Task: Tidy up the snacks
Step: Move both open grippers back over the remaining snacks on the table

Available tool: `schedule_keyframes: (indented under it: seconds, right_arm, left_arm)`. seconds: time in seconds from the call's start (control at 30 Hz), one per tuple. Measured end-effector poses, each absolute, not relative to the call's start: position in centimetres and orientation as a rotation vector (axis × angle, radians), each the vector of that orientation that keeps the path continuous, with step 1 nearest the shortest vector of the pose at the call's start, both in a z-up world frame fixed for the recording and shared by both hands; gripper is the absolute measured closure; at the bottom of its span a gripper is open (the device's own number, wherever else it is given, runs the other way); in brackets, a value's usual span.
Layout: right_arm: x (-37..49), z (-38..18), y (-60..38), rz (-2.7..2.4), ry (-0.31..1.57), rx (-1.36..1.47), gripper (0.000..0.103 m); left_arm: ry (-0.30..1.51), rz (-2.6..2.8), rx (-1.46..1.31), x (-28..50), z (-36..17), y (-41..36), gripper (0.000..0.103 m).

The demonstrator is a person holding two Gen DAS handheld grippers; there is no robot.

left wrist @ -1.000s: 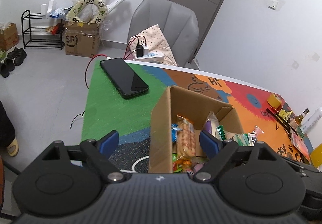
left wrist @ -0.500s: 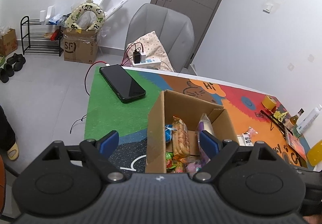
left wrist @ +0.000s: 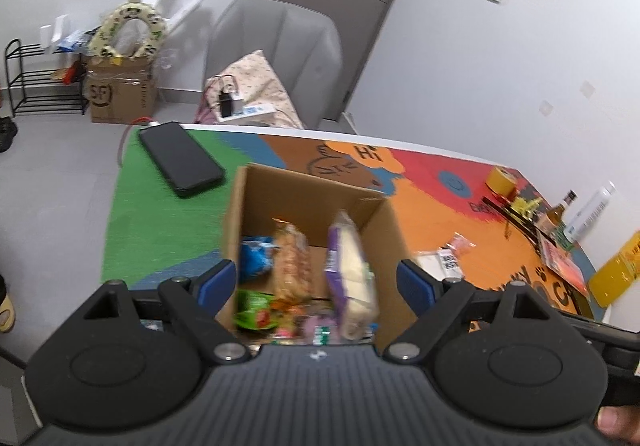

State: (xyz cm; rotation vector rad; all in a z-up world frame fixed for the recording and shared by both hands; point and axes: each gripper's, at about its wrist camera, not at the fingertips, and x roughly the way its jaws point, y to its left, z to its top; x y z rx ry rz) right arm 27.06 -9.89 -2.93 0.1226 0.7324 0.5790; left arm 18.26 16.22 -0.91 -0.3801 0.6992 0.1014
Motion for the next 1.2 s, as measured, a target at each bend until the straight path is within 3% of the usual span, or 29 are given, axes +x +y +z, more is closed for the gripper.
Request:
schedule_keyframes:
  seconds: [0.2, 1.2]
  right_arm:
    - [27.3, -2.9, -12.7, 0.511, 0.711, 0.121, 0.027]
    - [32.5, -5.0, -23.6, 0.325, 0.666, 0.264, 0.027]
  left_arm:
    - [0.708, 0.034, -0.350, 19.7, -1.0, 13.1, 0.017]
    - [0.782, -0.045, -0.339, 28.5, -2.3, 1.6, 0.017]
